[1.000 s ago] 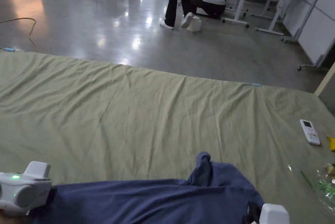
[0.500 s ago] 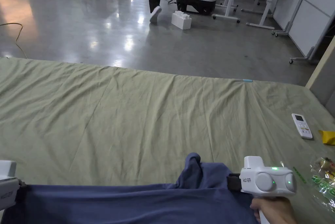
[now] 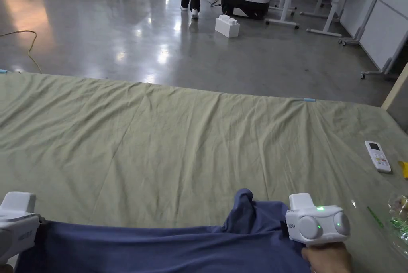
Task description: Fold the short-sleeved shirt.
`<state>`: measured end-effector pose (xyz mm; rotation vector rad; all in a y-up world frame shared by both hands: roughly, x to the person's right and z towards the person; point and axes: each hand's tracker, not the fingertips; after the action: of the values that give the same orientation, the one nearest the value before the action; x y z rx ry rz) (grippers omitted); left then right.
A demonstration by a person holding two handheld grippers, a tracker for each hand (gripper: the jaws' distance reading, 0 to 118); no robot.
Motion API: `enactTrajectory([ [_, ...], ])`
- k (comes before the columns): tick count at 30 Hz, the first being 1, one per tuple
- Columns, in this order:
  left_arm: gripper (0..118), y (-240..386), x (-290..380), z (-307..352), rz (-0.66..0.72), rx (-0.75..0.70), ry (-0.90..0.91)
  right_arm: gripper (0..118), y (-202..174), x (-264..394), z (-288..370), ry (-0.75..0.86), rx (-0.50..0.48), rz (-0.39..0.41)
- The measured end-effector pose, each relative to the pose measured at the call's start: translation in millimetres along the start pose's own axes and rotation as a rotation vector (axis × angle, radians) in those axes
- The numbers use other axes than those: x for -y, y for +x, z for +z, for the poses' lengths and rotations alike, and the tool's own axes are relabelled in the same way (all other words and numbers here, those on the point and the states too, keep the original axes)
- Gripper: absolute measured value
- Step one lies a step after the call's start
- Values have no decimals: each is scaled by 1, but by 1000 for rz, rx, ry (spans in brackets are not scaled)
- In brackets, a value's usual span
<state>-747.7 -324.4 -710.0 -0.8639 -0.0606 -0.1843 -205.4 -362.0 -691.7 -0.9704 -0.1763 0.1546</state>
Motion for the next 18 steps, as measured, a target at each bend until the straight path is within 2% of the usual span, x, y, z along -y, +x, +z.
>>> enactTrajectory([
  [2,6,10,6,18,-7,-4,18,3,3,2,16,49,5,-42],
  [8,6,10,0,65,27,12,90,3,18,-2,88,219,0,-94],
  [9,6,1,-6,36,40,13,114,3,22,-2,103,248,-7,-107],
  [11,6,2,-8,36,64,23,162,3,25,-4,136,310,1,-110],
  [12,6,-23,-22,51,74,30,181,3,28,-4,152,330,1,-118],
  [15,6,-13,-28,60,82,42,232,3,38,-7,198,405,3,-154],
  [16,6,-30,-41,126,60,27,268,3,42,-7,214,442,10,-169],
  [18,6,-29,-49,157,52,32,321,3,48,-9,243,498,38,-165],
])
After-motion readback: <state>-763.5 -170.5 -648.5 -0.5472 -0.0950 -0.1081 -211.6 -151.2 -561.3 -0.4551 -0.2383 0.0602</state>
